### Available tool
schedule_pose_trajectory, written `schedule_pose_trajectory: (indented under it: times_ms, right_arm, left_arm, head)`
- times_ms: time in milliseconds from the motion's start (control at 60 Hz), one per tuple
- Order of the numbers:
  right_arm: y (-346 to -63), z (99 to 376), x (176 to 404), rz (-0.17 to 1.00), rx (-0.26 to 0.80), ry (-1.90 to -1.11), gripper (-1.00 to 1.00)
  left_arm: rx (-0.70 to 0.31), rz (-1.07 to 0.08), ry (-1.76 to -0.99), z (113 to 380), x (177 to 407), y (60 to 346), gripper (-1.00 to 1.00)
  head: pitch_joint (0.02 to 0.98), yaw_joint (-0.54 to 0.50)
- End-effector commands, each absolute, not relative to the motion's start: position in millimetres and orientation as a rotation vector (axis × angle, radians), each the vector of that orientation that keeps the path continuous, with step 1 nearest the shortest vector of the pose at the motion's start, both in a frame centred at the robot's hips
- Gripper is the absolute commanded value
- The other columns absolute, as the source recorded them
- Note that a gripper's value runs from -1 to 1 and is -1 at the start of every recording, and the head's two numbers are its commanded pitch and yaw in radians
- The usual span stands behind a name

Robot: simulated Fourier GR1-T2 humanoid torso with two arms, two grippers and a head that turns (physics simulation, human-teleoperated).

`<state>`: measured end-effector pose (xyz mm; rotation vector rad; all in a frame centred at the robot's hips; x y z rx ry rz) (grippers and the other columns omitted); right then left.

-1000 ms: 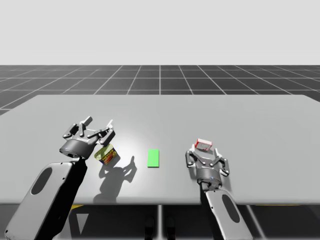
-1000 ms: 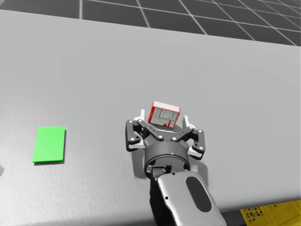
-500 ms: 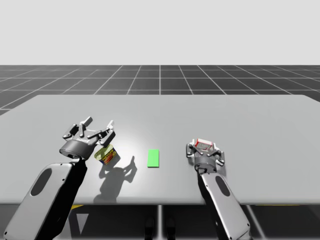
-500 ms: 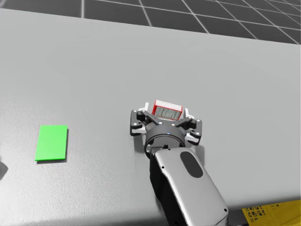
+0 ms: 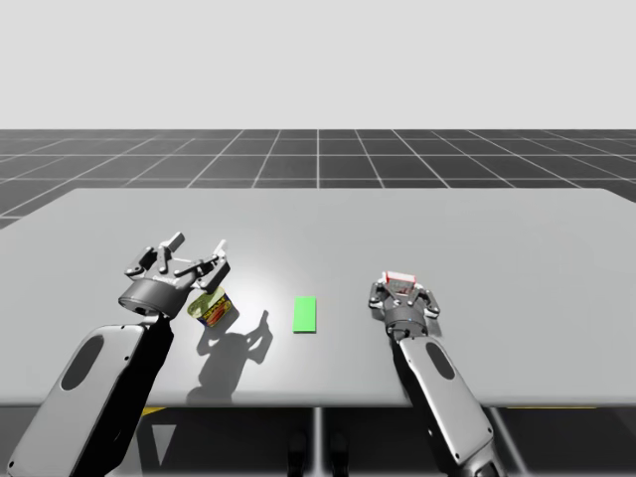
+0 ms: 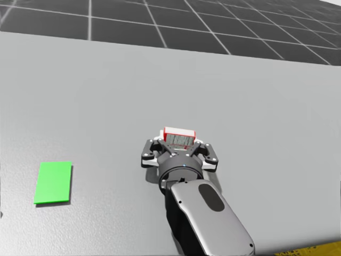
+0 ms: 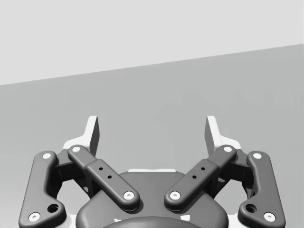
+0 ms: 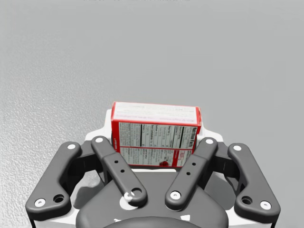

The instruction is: Look at the card. If it is red, pick the object on the left. If it is green, pick the object on the right.

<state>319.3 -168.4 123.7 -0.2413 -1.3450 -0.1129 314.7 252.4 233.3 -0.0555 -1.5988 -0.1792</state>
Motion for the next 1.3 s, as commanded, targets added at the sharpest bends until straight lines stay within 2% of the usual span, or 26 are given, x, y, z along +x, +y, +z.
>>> schedule_pose_trajectory:
  times_ms: [17, 183, 317, 550, 683, 883, 1083, 1300]
  right_arm:
    - [-175, 113, 317, -0.207, -0.307, -1.304, 1.00]
    - [-175, 113, 316, -0.205, -0.301, -1.316, 1.00]
    - [-174, 115, 315, -0.205, -0.295, -1.330, 1.00]
    - [-174, 120, 314, -0.202, -0.294, -1.346, 1.00]
    - [-178, 138, 313, -0.193, -0.307, -1.385, 1.00]
    - [-186, 181, 318, -0.195, -0.335, -1.484, 1.00]
    - [-193, 242, 320, -0.198, -0.362, -1.621, 1.00]
    - [-205, 314, 314, -0.194, -0.425, -1.818, 1.00]
  left_arm:
    - [-0.053, -0.184, -1.598, 233, 315, 252, -1.00]
    - [-0.049, -0.187, -1.597, 232, 315, 251, -1.00]
    - [-0.049, -0.187, -1.597, 232, 315, 251, -1.00]
    - [-0.043, -0.189, -1.596, 231, 315, 251, -1.00]
    - [-0.044, -0.188, -1.596, 231, 315, 251, -1.00]
    - [-0.044, -0.188, -1.596, 231, 315, 251, -1.00]
    - [-0.043, -0.188, -1.596, 231, 315, 251, -1.00]
    - [-0.042, -0.178, -1.601, 231, 315, 250, -1.00]
  head:
    - [0.673, -0.32]
    - [0.537, -0.35]
    - [0.476, -0.37]
    - [0.452, -0.37]
    - [0.459, -0.37]
    - [0.460, -0.37]
    - [0.458, -0.37]
    - [0.459, -0.37]
